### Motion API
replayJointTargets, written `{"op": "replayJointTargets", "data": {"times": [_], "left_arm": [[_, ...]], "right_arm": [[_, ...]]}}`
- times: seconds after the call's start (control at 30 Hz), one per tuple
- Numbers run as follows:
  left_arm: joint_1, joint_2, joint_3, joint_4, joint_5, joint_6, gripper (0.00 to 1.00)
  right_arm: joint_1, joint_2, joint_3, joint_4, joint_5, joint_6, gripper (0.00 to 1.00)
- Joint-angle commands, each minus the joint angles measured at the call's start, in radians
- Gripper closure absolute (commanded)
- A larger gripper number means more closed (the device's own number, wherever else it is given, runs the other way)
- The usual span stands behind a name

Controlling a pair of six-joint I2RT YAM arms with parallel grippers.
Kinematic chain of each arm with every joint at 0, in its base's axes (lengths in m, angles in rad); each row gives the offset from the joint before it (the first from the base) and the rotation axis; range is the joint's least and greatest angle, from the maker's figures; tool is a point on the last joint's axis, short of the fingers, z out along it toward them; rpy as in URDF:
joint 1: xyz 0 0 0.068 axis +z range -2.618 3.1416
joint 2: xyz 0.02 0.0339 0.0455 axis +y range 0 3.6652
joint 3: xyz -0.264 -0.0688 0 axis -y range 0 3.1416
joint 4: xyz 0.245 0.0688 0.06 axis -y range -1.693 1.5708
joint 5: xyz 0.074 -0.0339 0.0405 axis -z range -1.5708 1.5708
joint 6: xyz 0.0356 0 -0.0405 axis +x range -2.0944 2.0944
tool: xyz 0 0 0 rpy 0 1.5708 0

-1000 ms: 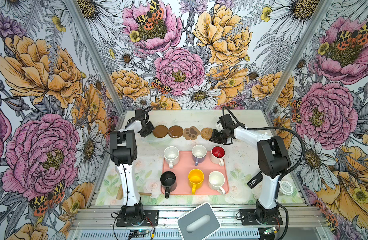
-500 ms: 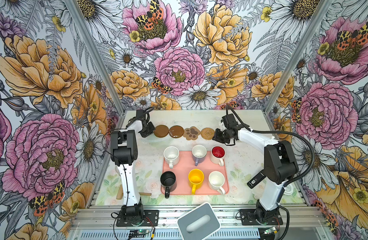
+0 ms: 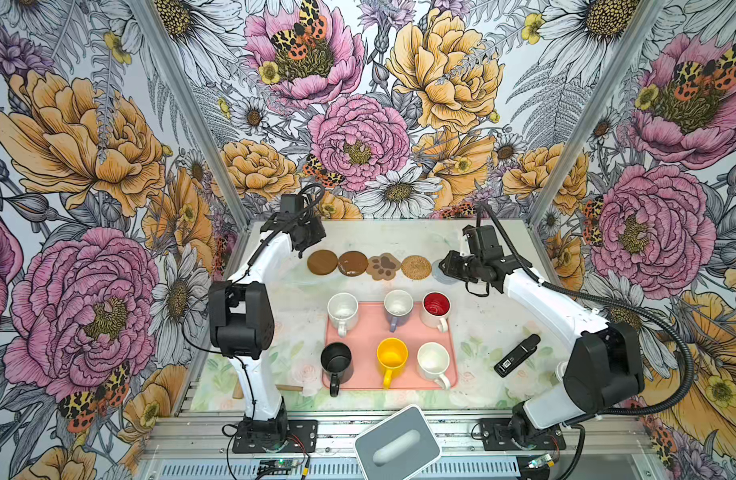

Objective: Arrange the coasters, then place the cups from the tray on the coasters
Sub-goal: 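Swing right gripper over the red-inside mug while left arm moves over tray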

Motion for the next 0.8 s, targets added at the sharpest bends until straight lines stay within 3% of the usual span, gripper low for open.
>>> {"op": "replayJointTargets", "data": {"times": [0.0,0.27,0.5,0.6,0.77], "left_arm": [[-0.09,-0.084,-0.038,-0.003,-0.019,0.028,1.0],[-0.415,-0.257,-0.059,0.001,-0.269,0.06,0.96],[-0.603,-0.385,-0.155,0.055,-0.552,0.059,0.74],[-0.653,-0.43,-0.263,0.117,-0.578,0.087,0.65],[-0.657,-0.479,-0.396,0.196,-0.619,0.084,0.63]], "right_arm": [[-0.007,-0.086,-0.043,0.008,0.027,-0.013,0.66],[0.005,-0.283,-0.214,-0.004,0.056,-0.018,0.62],[0.06,-0.381,-0.324,-0.06,0.116,-0.018,0.57],[0.088,-0.399,-0.352,-0.081,0.12,-0.024,0.56],[0.132,-0.402,-0.377,-0.125,0.163,-0.029,0.5]]}}
